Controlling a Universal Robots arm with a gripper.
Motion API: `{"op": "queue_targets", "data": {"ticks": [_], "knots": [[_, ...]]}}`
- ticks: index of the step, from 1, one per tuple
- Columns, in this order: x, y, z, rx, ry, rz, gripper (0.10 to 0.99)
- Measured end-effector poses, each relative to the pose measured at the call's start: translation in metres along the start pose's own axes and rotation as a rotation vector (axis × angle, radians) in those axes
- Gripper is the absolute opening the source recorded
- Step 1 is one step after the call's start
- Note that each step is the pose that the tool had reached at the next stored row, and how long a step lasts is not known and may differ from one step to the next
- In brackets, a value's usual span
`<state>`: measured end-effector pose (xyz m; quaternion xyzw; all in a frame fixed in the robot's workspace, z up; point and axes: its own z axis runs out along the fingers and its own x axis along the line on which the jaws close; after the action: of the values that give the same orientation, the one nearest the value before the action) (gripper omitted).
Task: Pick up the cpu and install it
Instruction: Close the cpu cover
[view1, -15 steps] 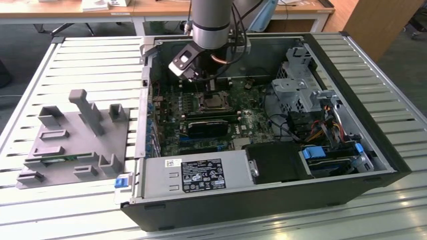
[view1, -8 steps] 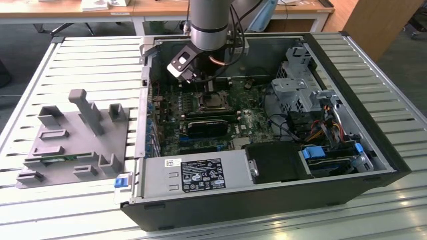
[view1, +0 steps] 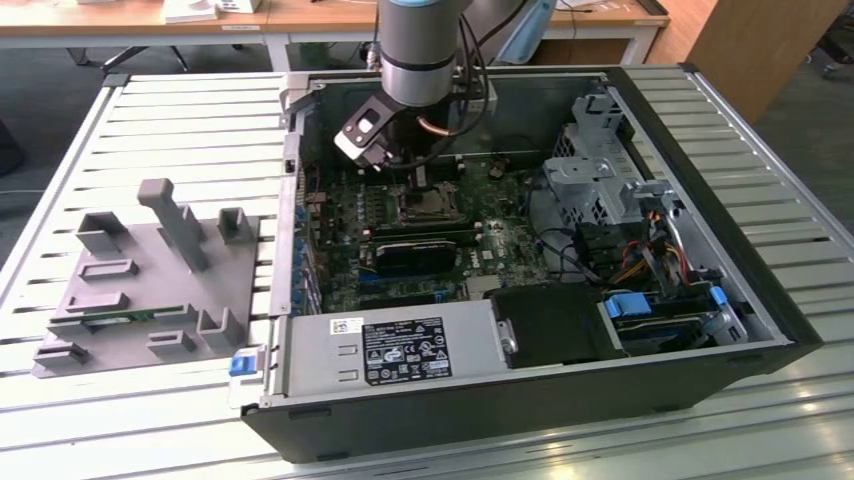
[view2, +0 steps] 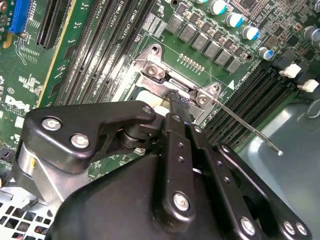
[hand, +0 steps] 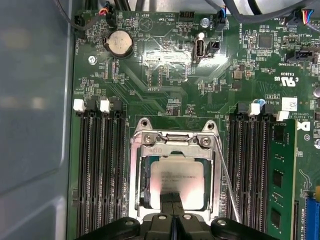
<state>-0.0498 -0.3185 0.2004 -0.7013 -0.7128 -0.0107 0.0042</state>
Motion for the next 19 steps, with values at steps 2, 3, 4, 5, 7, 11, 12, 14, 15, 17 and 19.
{"op": "queue_targets", "data": {"ticks": [2, 3, 4, 5, 7, 11, 12, 14, 15, 17, 19], "knots": [[0.0001, 0.0024, 0.0004, 0.0, 0.0004, 0.0, 0.106], [0.0, 0.0041, 0.0005, 0.0, 0.0003, 0.0, 0.106], [-0.0001, 0.0053, 0.0005, 0.0, 0.0003, 0.0, 0.106], [-0.0001, 0.0057, 0.0005, 0.0, 0.0004, 0.0, 0.106], [0.0, 0.0058, -0.0001, -0.001, 0.0006, 0.0, 0.106], [0.0, 0.0063, -0.002, 0.0, 0.0006, 0.0, 0.106], [0.0, 0.0069, -0.0021, 0.0, 0.0005, 0.0, 0.106], [0.0, 0.0098, -0.0021, 0.0, 0.0003, 0.0, 0.106], [-0.0001, 0.0113, -0.0021, 0.0, 0.0003, 0.0, 0.106], [-0.0001, 0.0131, -0.002, 0.0, 0.0005, 0.0, 0.106], [-0.0001, 0.0149, -0.002, 0.0, 0.0004, 0.0, 0.106]]}}
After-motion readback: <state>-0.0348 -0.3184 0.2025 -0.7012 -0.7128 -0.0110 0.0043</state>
